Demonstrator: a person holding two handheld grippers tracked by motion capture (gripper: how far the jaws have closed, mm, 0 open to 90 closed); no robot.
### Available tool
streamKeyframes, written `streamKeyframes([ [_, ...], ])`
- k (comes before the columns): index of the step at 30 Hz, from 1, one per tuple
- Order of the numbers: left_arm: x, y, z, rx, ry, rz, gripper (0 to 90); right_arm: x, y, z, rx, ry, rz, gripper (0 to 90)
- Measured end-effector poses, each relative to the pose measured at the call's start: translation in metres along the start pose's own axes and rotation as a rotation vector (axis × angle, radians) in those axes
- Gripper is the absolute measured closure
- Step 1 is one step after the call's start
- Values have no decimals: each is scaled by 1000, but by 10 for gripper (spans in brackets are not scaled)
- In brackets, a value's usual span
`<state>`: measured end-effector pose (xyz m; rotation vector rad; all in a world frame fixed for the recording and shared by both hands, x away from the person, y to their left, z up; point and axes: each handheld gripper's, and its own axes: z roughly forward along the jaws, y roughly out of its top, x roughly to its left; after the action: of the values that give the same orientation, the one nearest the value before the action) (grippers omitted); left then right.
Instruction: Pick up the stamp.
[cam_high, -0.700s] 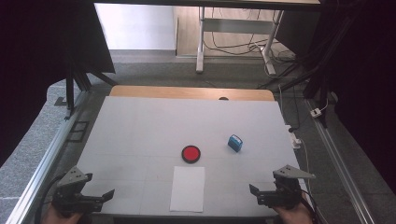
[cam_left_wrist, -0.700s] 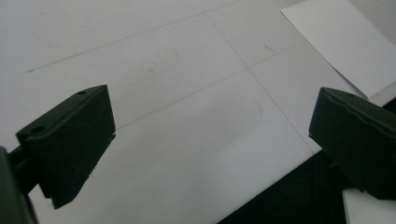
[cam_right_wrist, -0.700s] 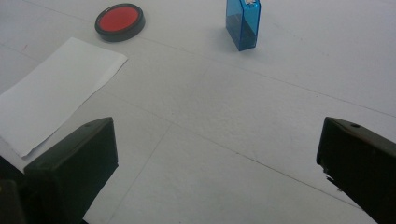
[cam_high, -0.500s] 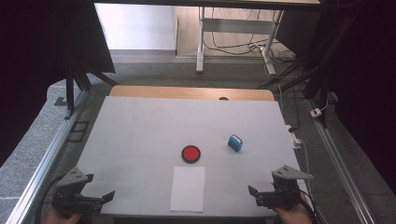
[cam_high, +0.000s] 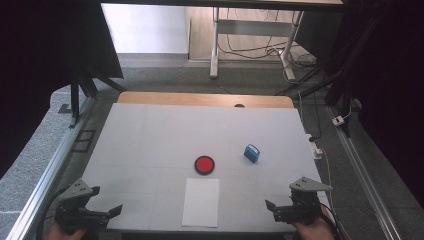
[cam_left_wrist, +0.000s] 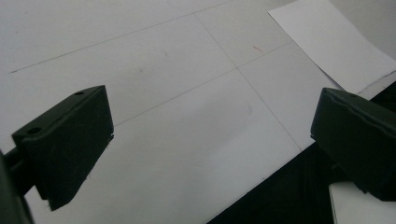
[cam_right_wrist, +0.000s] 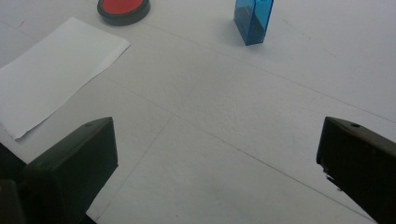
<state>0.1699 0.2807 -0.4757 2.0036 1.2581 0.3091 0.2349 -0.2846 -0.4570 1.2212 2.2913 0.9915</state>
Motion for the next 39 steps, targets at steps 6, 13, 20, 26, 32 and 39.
streamKeyframes([
  [6,-1,0,1,9,4,4,0,0,0,0,2,-5,-1,0],
  [13,-1,1,2,16,11,2,0,1,3,-3,-13,22,-10,0],
  [20,-1,1,2,20,9,1,0,5,6,-2,-25,25,-45,0],
  [26,-1,1,2,20,6,-1,0,9,10,0,-59,28,-81,0],
  [32,0,1,2,17,1,-7,0,9,15,3,-67,41,-108,0],
  [39,0,1,2,20,3,-4,0,9,22,7,-78,65,-105,0],
])
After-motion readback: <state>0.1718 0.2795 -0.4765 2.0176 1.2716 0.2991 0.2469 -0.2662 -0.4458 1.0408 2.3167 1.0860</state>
